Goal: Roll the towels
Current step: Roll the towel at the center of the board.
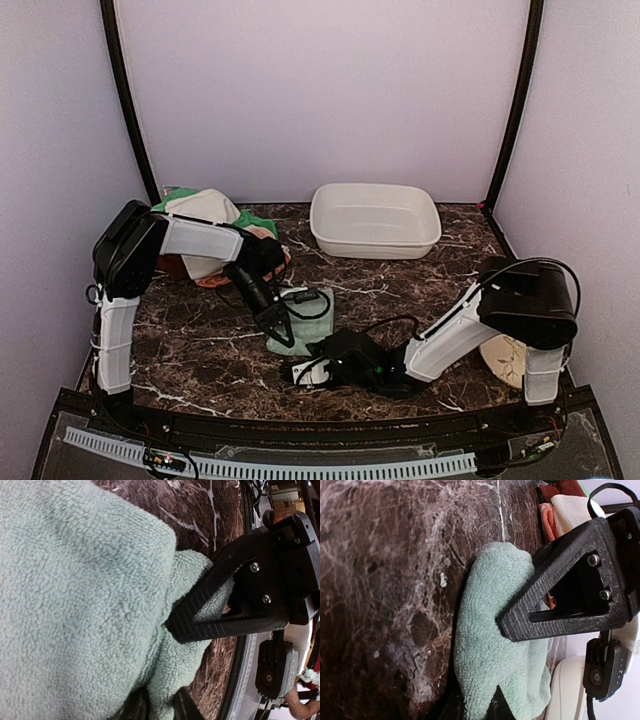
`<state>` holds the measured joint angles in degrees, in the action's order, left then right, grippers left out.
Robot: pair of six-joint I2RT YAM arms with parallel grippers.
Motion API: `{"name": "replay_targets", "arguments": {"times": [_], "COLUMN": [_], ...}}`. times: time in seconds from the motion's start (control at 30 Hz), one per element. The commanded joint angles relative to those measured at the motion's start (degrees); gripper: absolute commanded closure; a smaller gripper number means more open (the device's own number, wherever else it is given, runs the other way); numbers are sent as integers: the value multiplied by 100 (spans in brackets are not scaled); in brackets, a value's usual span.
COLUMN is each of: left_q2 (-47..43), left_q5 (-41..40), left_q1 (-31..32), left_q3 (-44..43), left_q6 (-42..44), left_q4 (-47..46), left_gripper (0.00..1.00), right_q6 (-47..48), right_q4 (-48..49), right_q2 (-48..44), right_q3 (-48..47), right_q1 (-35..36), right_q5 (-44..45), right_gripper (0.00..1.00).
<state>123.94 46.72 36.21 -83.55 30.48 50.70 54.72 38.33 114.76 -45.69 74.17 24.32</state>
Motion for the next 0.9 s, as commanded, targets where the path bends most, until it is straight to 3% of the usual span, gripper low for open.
{"name": "replay_targets", "arguments": {"times": [0.0, 0.2, 0.47, 0.53, 0.73, 0.87], "left_q2": [-320, -1813, -3200, -3304, -3334, -3334], "left_q5": [-1096, -1401, -1224, -969, -593, -908], "left_q1": [-255, -600, -916, -883, -370, 313], "left_q3": [166, 1091, 2414, 2418, 2295, 2400], "left_q6": [68, 388, 937, 1066, 1135, 1143], "left_q4": [-317, -977, -1615, -1488, -1502, -1938], "left_gripper": [72, 57, 55, 49, 51, 52], "right_q6": [-1274, -2963, -4530, -4934, -5741, -6352], "right_q4": [-1626, -2691, -3382, -3391, -3330, -3119], "right_q2": [-119, -537, -356, -211, 239, 345], "right_q3": [-338, -737, -1108, -1187, -1308, -1267], "right_q1": [-123, -579, -1310, -1534, -2012, -2336], "right_q5": [-564, -1893, -4219, -4648, -5861, -6454], "right_gripper": [99, 100, 100, 100, 100, 100]}}
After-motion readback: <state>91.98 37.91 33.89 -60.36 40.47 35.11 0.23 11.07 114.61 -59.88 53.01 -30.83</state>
